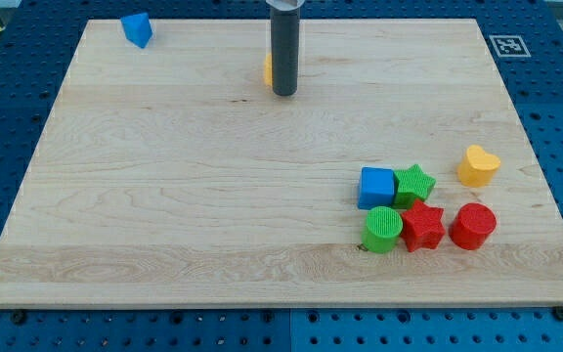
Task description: Push yellow hexagon to the top center
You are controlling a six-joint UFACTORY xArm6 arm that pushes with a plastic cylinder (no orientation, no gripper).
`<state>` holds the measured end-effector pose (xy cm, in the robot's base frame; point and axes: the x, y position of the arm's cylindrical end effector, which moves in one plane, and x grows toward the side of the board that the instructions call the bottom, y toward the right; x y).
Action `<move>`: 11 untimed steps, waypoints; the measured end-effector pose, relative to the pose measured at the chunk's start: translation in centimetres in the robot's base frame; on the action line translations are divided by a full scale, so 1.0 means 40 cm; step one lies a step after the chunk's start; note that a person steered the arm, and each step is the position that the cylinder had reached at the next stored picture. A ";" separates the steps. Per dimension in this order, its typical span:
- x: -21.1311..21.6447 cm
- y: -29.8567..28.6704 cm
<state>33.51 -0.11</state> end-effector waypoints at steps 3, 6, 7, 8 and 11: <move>-0.057 -0.043; -0.114 -0.159; -0.125 -0.133; -0.117 -0.088; -0.081 -0.021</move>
<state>30.29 -0.95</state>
